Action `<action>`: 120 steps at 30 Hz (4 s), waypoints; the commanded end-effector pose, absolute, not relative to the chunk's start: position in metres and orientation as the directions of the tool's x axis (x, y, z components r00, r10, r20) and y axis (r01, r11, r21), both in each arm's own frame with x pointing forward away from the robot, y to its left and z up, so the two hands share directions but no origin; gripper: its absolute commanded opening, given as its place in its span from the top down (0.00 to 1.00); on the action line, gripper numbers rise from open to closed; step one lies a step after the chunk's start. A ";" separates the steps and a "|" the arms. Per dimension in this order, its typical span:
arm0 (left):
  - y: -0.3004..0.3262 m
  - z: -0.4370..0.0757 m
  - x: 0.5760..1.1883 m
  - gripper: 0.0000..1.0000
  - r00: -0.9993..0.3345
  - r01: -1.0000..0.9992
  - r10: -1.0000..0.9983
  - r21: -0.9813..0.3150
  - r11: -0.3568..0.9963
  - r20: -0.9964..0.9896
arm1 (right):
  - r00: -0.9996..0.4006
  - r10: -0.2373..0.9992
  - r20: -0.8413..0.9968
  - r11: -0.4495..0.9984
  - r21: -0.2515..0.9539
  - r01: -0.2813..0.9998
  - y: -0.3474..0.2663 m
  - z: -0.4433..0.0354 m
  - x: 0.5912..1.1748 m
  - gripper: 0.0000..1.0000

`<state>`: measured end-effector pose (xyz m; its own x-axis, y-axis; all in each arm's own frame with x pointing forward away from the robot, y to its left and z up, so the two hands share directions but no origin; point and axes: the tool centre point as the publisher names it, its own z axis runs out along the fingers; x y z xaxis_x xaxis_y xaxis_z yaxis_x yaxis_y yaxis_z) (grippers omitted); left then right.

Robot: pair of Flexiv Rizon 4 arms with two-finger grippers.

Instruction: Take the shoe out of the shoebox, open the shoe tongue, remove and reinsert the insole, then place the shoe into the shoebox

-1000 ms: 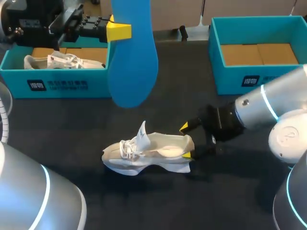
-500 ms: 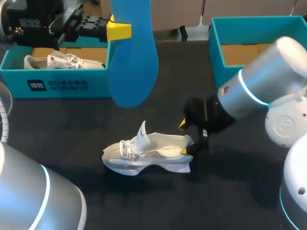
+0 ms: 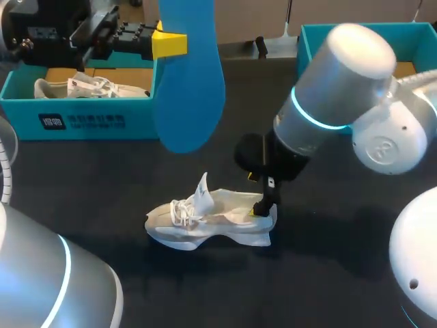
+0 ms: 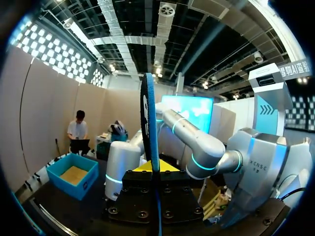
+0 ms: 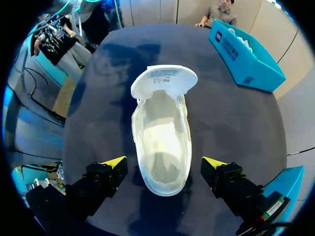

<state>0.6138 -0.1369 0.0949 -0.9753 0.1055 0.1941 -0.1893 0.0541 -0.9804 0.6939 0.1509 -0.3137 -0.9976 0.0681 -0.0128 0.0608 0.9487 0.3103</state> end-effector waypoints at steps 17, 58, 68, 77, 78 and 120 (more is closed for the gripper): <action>-0.137 0.095 0.615 1.00 -0.975 -0.189 0.107 -0.980 0.057 0.194 | -0.995 0.085 -0.042 0.995 0.057 0.083 0.154 -0.320 0.690 0.00; -0.137 0.095 0.615 1.00 -0.975 -0.189 0.107 -0.980 0.057 0.194 | -1.000 -0.014 0.006 0.998 0.061 -0.014 0.190 -0.372 0.750 0.00; -0.137 0.095 0.615 1.00 -0.975 -0.189 0.107 -0.980 0.057 0.194 | -1.000 0.017 0.002 0.999 0.036 0.017 0.188 -0.389 0.753 0.87; -0.137 0.095 0.615 1.00 -0.975 -0.189 0.107 -0.980 0.057 0.194 | -1.000 0.019 0.009 1.000 0.024 0.019 0.187 -0.387 0.750 1.00; -0.137 0.095 0.615 1.00 -0.975 -0.189 0.107 -0.980 0.057 0.194 | -1.000 0.019 0.010 1.000 0.024 0.019 0.186 -0.387 0.750 1.00; -0.137 0.095 0.615 1.00 -0.975 -0.189 0.107 -0.980 0.057 0.194 | -0.717 0.696 0.035 0.714 0.068 0.696 0.216 -0.318 0.706 1.00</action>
